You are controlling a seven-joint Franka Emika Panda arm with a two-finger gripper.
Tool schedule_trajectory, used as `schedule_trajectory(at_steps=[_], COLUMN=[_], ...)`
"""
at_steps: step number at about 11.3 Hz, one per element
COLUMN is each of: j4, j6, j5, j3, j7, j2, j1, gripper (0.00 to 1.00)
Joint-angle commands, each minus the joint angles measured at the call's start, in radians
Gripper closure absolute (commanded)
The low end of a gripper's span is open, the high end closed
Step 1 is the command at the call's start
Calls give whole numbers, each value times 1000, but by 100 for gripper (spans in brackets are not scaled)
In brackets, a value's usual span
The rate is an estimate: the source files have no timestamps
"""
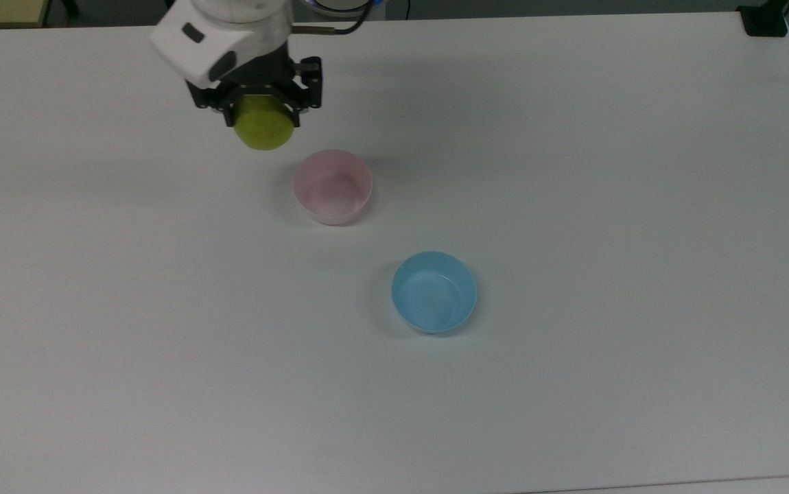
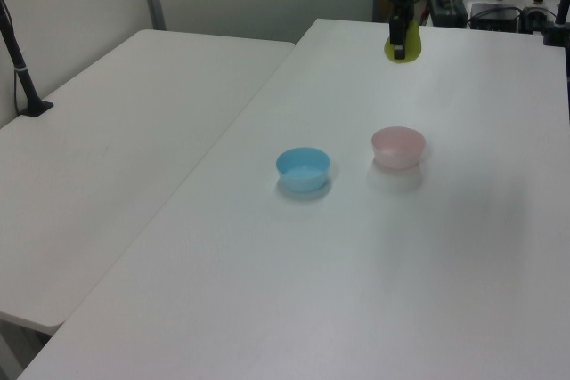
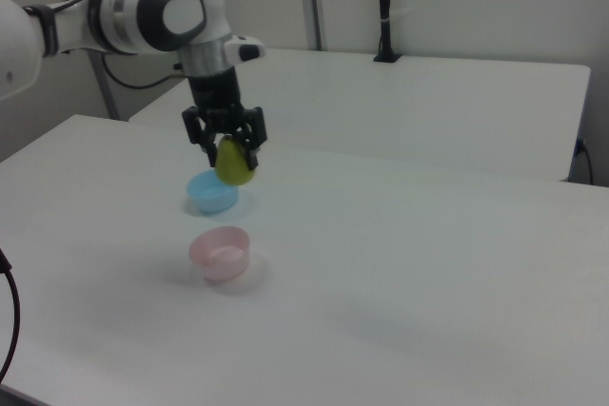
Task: Place the pear in the bowl
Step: 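Lift the pear and carry it over the pink bowl, then lower the pear into the pink bowl and open the gripper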
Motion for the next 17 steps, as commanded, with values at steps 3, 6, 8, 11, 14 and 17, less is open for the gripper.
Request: schedule_trajectory(at_steps=[3,6,8,11,14,17], j4=[-223,-341,-374,-426,-426,-424], j6=[97,241,317,407,452,479], j5=[9,8,9,8,8,8], j3=[-10,-10,-10,-10,-10,-10], j7=[48,48,47,47,48,48], j2=[-101,-96,-81,-46,-4,14], j1=[90,101,101,116,115,113], gripper=[64,64,63,62,56,46])
